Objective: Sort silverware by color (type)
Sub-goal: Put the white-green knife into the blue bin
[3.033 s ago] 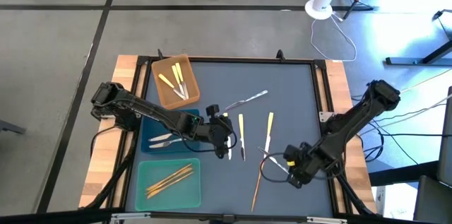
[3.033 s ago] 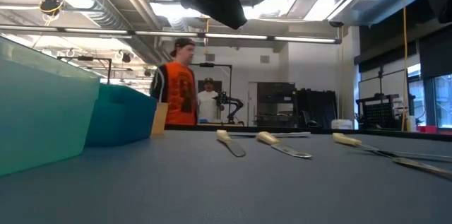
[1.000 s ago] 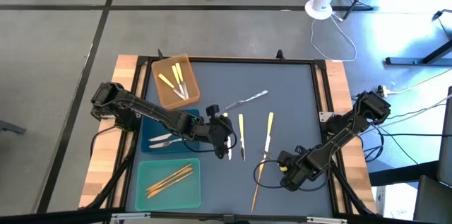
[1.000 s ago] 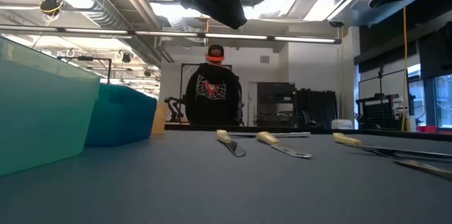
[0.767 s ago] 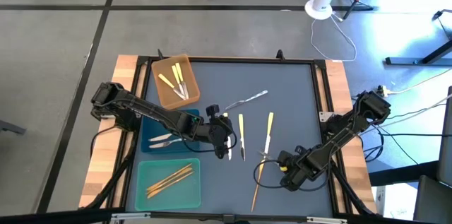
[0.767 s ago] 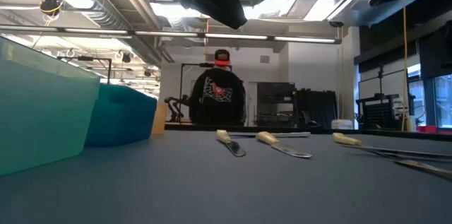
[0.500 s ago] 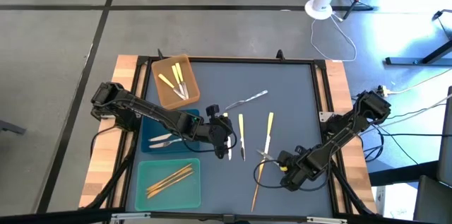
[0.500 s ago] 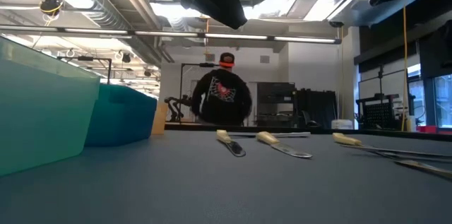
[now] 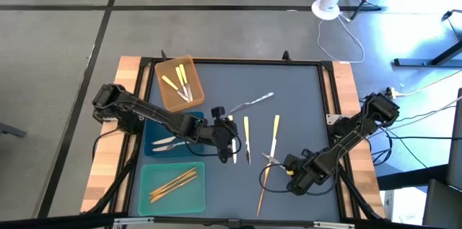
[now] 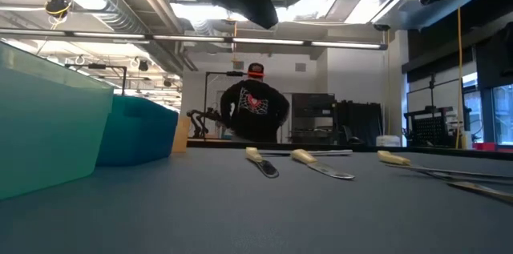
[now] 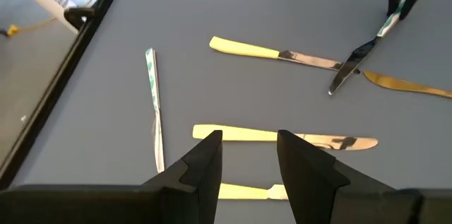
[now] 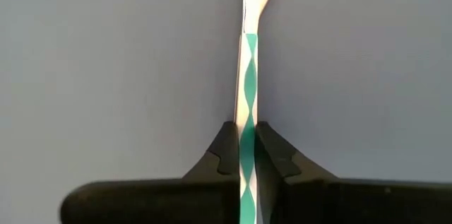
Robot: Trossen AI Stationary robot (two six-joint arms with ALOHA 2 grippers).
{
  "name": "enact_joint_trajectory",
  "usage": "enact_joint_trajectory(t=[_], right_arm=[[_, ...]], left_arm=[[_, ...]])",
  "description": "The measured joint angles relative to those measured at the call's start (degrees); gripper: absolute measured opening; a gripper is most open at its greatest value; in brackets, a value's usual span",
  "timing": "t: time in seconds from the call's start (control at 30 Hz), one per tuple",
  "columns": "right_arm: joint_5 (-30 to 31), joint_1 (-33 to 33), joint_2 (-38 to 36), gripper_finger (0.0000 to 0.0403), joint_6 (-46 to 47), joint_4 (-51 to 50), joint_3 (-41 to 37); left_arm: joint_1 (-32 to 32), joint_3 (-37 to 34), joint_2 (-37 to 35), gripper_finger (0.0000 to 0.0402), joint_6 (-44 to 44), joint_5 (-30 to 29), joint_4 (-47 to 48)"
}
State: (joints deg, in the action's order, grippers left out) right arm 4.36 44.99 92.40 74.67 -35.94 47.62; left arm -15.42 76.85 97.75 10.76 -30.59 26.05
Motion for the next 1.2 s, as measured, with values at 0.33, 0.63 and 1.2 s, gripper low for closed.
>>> enact_joint_trajectory(t=[0.33,0.63,1.2], right_arm=[[8.49,-0.07,0.20,0.0002,-1.54,1.74,2.89],[15.80,-2.12,0.13,0.0002,-8.19,2.30,4.06],[11.84,-11.97,0.07,0.0001,-33.96,4.33,4.10]], left_arm=[[-0.09,0.03,-4.09,0.0130,-0.82,-0.20,2.03],[-0.20,0.03,-7.91,0.0130,-0.50,0.99,3.15],[-0.35,0.03,-13.31,0.0130,-2.17,1.20,5.71]])
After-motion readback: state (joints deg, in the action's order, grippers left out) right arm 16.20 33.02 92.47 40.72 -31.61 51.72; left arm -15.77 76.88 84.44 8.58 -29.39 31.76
